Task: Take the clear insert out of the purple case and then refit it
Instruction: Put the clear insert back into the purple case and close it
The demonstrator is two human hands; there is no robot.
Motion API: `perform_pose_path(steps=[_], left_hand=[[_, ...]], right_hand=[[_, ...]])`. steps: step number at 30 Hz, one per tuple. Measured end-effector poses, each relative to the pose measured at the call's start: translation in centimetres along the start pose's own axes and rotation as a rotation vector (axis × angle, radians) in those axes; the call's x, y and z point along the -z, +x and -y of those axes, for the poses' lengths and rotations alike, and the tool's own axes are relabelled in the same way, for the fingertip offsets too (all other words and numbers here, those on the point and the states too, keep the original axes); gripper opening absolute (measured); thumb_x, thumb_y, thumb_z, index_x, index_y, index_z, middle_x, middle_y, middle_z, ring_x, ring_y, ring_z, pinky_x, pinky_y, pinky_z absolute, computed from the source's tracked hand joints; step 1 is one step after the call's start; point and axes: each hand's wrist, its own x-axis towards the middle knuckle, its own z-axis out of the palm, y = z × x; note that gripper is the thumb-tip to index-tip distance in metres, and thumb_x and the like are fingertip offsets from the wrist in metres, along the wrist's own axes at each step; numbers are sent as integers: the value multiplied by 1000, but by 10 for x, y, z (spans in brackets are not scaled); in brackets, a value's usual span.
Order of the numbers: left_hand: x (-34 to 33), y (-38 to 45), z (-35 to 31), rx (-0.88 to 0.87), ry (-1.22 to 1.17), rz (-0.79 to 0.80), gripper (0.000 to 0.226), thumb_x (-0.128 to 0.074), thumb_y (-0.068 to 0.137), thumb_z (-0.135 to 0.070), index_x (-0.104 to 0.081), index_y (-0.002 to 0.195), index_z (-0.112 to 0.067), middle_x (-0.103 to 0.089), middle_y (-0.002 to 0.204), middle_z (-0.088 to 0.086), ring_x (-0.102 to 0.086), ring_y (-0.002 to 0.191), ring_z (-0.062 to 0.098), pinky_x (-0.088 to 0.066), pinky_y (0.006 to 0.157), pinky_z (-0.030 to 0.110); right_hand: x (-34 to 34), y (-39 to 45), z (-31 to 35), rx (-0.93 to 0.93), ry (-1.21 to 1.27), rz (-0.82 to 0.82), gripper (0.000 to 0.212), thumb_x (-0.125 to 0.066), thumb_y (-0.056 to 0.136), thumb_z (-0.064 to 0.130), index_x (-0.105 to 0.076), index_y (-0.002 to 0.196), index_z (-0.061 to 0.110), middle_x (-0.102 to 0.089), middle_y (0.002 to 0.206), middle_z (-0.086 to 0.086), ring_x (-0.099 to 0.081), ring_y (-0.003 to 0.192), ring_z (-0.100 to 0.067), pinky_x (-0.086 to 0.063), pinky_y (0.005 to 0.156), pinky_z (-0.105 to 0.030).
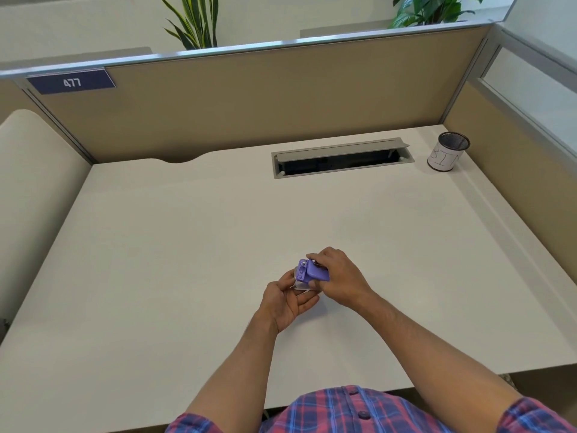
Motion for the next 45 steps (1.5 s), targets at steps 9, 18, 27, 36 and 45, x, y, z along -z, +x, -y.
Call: perform_pose_path(steps=[9, 18, 27, 36, 45], left_hand=[[-8, -4, 0, 10, -43, -14, 41, -32, 104, -13, -68, 124, -11, -72, 117, 24, -75, 93, 38, -63, 82, 45], [-13, -6, 3, -35, -62, -23, 41, -29, 104, -5, -67, 119, -11, -75, 110, 21, -77, 85, 35, -65, 75, 41], [-17, -7, 5, -97, -38, -61, 38, -32, 106, -5, -66, 123, -5, -72, 116, 23, -74, 91, 37, -64, 78, 42], [-17, -11, 7, -151, -19, -4, 30, -45, 106, -12, -67, 125, -8, -74, 115, 19, -76, 90, 31, -63, 77, 37], [-14, -11, 1, -215, 88, -47, 30, -40, 107, -7, -64, 124, -5, -75, 116, 17, -75, 99, 31, -64, 75, 35]], right_hand=[[-2, 0, 1, 90, -192, 36, 57, -69, 83, 16, -58, 139, 19, -61, 120, -3, -54, 108, -23, -49, 90, -35], [2, 1, -1, 80, -167, 101, 56, -72, 84, 23, -59, 138, 25, -59, 116, 1, -53, 106, -19, -50, 85, -33], [7, 6, -2, 121, -221, 187, 51, -68, 87, 23, -58, 136, 29, -57, 113, 1, -52, 105, -21, -51, 83, -38], [6, 4, -11, 113, -130, 165, 59, -69, 89, 16, -53, 144, 30, -52, 120, 3, -47, 111, -18, -48, 91, -32], [9, -15, -34, -196, 642, 172, 80, -88, 75, 40, -50, 146, 33, -62, 130, 6, -61, 119, -10, -48, 102, -27]])
